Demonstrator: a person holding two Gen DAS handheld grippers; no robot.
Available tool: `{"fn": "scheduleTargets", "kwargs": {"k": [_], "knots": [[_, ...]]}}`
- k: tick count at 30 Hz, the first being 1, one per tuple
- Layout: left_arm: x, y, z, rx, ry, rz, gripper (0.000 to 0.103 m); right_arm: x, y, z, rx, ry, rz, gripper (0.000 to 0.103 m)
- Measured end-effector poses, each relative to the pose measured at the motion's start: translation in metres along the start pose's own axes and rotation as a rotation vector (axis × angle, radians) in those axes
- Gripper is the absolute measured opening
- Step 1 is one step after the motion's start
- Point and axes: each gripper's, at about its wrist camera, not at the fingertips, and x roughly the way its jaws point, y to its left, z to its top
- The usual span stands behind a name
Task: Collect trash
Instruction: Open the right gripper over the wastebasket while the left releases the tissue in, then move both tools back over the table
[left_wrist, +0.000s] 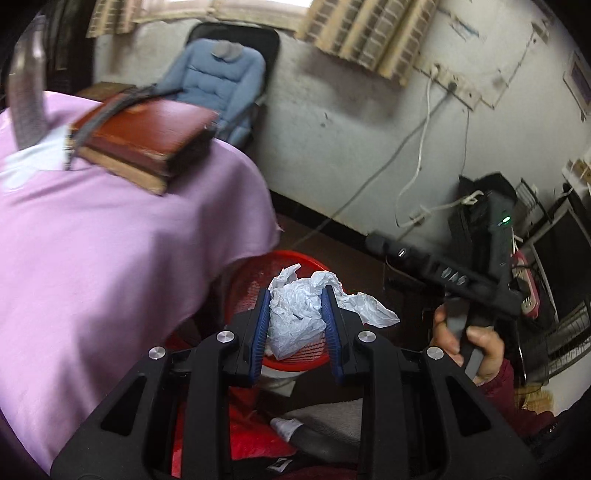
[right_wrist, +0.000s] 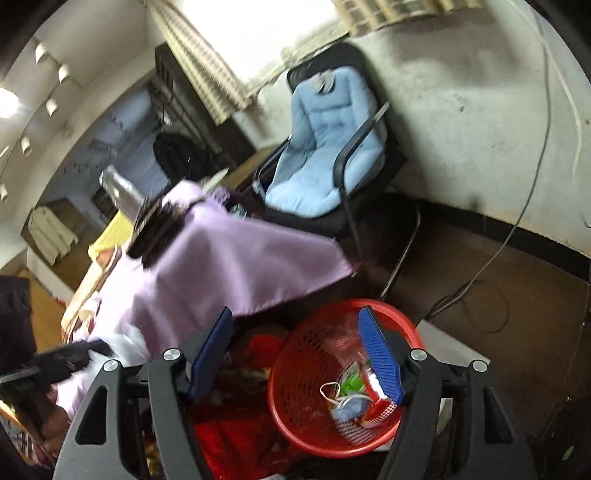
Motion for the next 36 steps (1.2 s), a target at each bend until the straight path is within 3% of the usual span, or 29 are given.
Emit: {"fn": "scheduleTargets", "kwargs": {"k": [9, 10, 12, 14, 23, 36], "knots": [[0.062, -0.021, 0.017, 0.069, 0.096, -0.027, 0.032, -0.017, -0.025, 0.011, 0.041, -0.058, -0.006, 0.07], [0.069, -0.023, 0.018, 0.075, 0.11, -0.022, 0.035, -0.017, -0.027, 0.011, 0.044, -0.057, -0.005, 0.07], [0.078, -0.024, 0.019, 0.071, 0.121, 0.004, 0.06, -0.017, -0.031, 0.011, 0.051, -0.054, -0.006, 0.07], [0.081, -0.024, 0.02, 0.058, 0.114, 0.019, 0.07, -0.018, -0.033, 0.011, 0.056, -0.054, -0.005, 0.07], [0.046, -0.019, 0.022, 0.041, 0.03, 0.071, 0.082, -0.024, -0.026, 0.011, 0.049, -0.064, 0.01, 0.07], [-0.044, 0.0, 0.01, 0.001, -0.197, 0.228, 0.092, -0.036, 0.045, 0.018, -0.089, -0.085, 0.066, 0.077]]}}
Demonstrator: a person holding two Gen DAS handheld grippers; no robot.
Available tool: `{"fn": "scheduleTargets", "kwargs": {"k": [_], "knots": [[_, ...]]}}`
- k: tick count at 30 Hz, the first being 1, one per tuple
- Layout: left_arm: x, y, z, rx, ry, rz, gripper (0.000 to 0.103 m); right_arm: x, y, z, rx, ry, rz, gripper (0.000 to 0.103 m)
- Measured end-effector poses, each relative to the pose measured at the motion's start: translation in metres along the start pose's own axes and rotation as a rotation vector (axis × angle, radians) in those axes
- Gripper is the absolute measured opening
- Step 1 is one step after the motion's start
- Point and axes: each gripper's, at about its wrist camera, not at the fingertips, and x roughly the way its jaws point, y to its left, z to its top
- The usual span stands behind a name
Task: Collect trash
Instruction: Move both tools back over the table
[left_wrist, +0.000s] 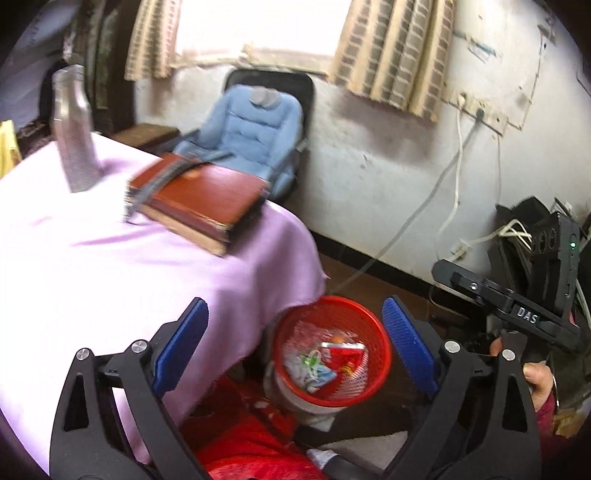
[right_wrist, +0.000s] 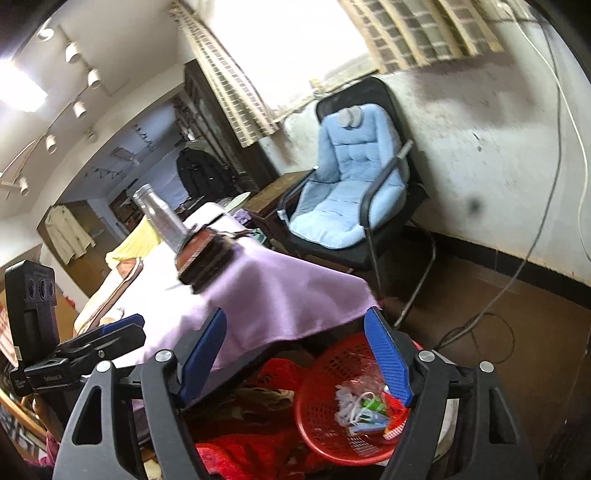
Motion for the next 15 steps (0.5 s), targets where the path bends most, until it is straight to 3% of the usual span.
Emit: {"fn": "scheduleTargets", "kwargs": {"k": [15], "knots": [[-0.105, 0.074, -0.029, -0.128, -0.19, 0.14, 0.096, 0.006, 0.133, 0.006, -0.227, 0.013, 0.131, 0.083]]}}
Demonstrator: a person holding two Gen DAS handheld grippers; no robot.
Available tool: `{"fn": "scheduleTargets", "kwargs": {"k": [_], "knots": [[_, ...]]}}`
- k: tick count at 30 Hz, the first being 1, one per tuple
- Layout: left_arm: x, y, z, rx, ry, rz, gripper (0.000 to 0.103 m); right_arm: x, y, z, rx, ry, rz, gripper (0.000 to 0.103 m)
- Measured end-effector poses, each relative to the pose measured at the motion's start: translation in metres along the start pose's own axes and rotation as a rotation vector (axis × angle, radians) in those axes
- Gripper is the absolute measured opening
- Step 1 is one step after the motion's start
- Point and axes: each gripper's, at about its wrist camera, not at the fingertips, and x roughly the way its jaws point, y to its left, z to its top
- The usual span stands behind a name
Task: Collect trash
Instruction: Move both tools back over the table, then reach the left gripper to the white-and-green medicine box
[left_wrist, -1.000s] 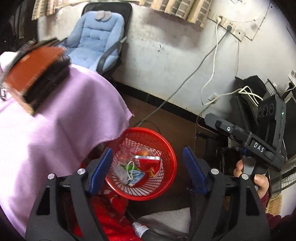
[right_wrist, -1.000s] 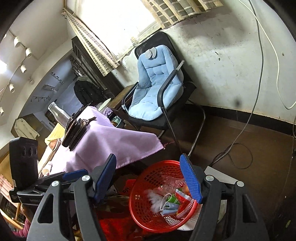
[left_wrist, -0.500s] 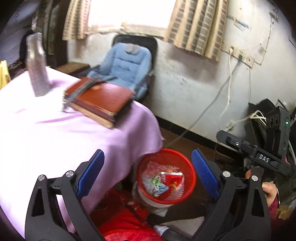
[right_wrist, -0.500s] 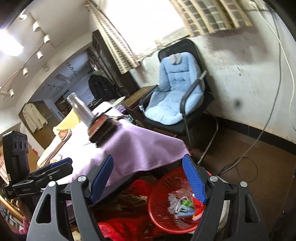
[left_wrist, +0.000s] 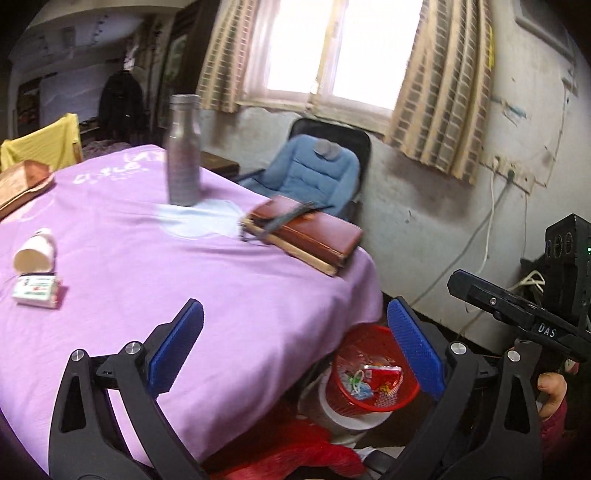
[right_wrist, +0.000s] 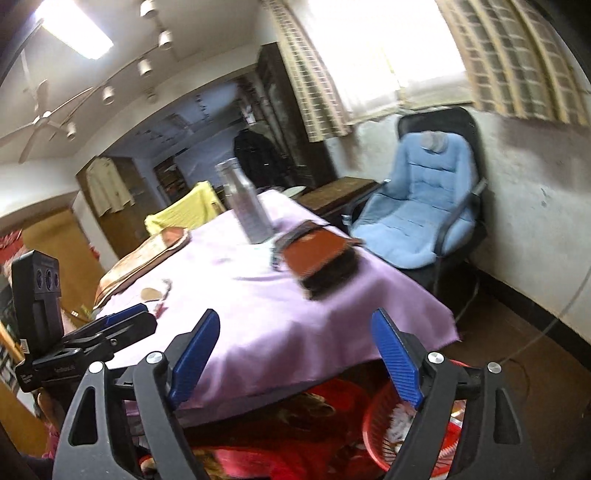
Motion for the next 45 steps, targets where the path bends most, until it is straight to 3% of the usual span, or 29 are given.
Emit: {"fn": "scheduleTargets", "kwargs": {"k": [11, 17, 23, 27, 31, 35, 38, 45], "knots": [[-0.045, 0.071, -0.012, -0.111, -0.072, 0.082, 0.096, 0.038, 0.1, 0.009, -0.164, 0.062, 0.095, 0.09], [-0.051, 0.114, -0.018, -0.161, -0.065, 0.177, 0.096, 0.072, 0.141, 0.008, -0.212, 0.114, 0.145, 0.094], [-0.043, 0.165, -0.017, -0.21, -0.004, 0.292, 0.096, 0.127, 0.172, 0.007, -0.219, 0.193, 0.207, 0.094], [-0.036, 0.22, -0.008, -0.281, 0.061, 0.387, 0.096, 0.159, 0.183, 0.009, -0.222, 0.217, 0.223, 0.094], [-0.026, 0.277, 0.001, -0.389, 0.129, 0.386, 0.096, 0.191, 0.191, 0.007, -0.225, 0.229, 0.222, 0.094], [-0.007, 0.306, 0.009, -0.458, 0.167, 0.345, 0.096, 0.214, 0.196, 0.004, -0.221, 0.252, 0.249, 0.094], [0.012, 0.312, 0.016, -0.446, 0.19, 0.35, 0.096, 0.224, 0.201, 0.002, -0.251, 0.245, 0.223, 0.094], [0.045, 0.316, 0.016, -0.329, 0.251, 0.484, 0.097, 0.239, 0.204, -0.002, -0.269, 0.246, 0.215, 0.094]]}}
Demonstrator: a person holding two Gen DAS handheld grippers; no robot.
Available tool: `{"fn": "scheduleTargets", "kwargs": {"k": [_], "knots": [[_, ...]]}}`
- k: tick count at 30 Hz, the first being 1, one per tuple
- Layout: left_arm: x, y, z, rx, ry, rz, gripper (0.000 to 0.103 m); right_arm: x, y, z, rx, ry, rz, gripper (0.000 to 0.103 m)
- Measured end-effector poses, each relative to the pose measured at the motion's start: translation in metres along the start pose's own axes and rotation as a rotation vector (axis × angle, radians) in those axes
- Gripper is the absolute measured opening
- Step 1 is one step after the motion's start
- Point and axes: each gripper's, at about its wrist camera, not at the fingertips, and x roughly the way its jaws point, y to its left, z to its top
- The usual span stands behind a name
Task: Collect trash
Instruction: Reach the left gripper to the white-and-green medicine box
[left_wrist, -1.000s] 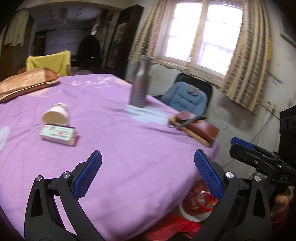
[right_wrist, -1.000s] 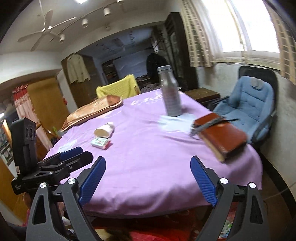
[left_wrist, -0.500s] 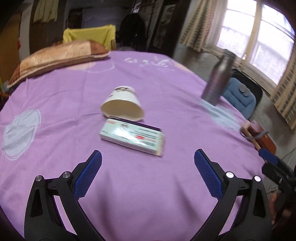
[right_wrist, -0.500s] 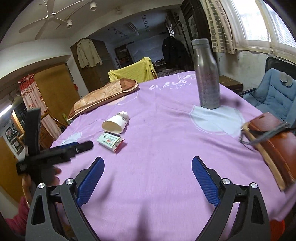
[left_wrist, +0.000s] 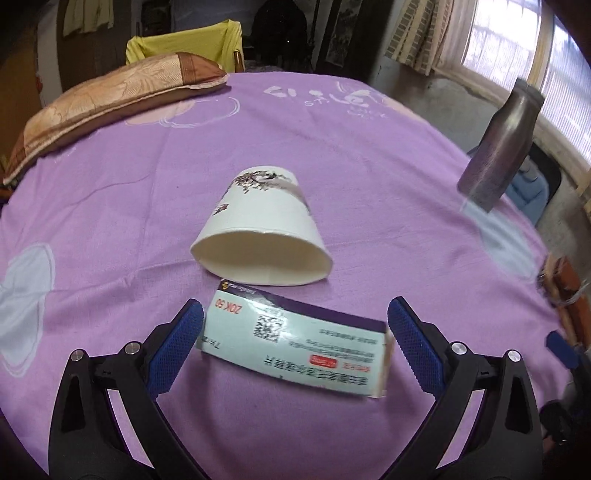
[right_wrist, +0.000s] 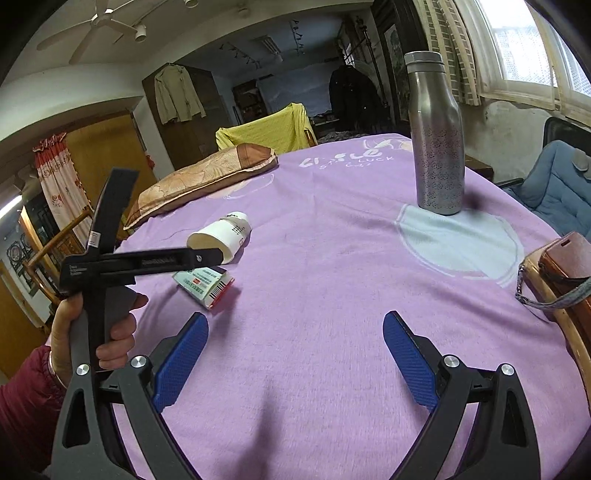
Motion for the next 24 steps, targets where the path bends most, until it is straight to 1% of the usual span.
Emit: {"fn": "scheduleTargets", "kwargs": {"k": [3, 5, 7, 10, 11, 12, 13, 15, 16, 17, 19, 20, 22, 24], "knots": [[0.003, 0.007, -0.005, 0.015, 0.013, 0.037, 0.097, 0.002, -0.002, 0.003, 0.014, 0.004, 0.023, 0.094], [0.0, 0.018, -0.009, 0.001, 0.024, 0.013, 0.097, 0.006, -0.004, 0.005, 0.018, 0.023, 0.042, 0.094], [-0.008, 0.038, -0.017, -0.01, 0.043, 0.006, 0.097, 0.007, -0.007, 0.006, 0.031, 0.026, 0.052, 0.094], [-0.022, 0.072, -0.03, -0.034, 0.035, 0.091, 0.097, 0.011, -0.01, 0.006, 0.05, 0.047, 0.075, 0.094], [-0.027, 0.08, -0.031, -0.053, 0.035, 0.094, 0.096, 0.012, -0.01, 0.006, 0.053, 0.052, 0.078, 0.094], [-0.03, 0.086, -0.032, -0.08, 0.039, 0.07, 0.096, 0.013, -0.011, 0.006, 0.057, 0.058, 0.086, 0.094], [-0.032, 0.088, -0.03, -0.108, 0.045, 0.027, 0.096, 0.014, -0.011, 0.006, 0.059, 0.058, 0.089, 0.094], [-0.033, 0.079, -0.024, -0.125, 0.052, -0.041, 0.096, 0.014, -0.01, 0.005, 0.06, 0.053, 0.087, 0.094], [-0.032, 0.066, -0.019, -0.11, 0.054, -0.056, 0.096, 0.013, -0.01, 0.005, 0.06, 0.05, 0.088, 0.094], [-0.03, 0.053, -0.015, -0.09, 0.052, -0.052, 0.096, 0.013, -0.01, 0.004, 0.062, 0.044, 0.089, 0.094], [-0.021, 0.021, -0.004, -0.033, 0.046, 0.008, 0.097, 0.013, -0.011, 0.004, 0.064, 0.042, 0.089, 0.094], [-0.016, 0.007, 0.001, -0.01, 0.044, 0.054, 0.097, 0.012, -0.011, 0.003, 0.066, 0.044, 0.091, 0.094], [-0.006, -0.009, 0.008, 0.009, 0.045, 0.109, 0.097, 0.014, -0.012, 0.004, 0.068, 0.05, 0.099, 0.094], [0.006, -0.019, 0.011, 0.022, 0.063, 0.156, 0.097, 0.014, -0.013, 0.004, 0.074, 0.049, 0.106, 0.094]]}}
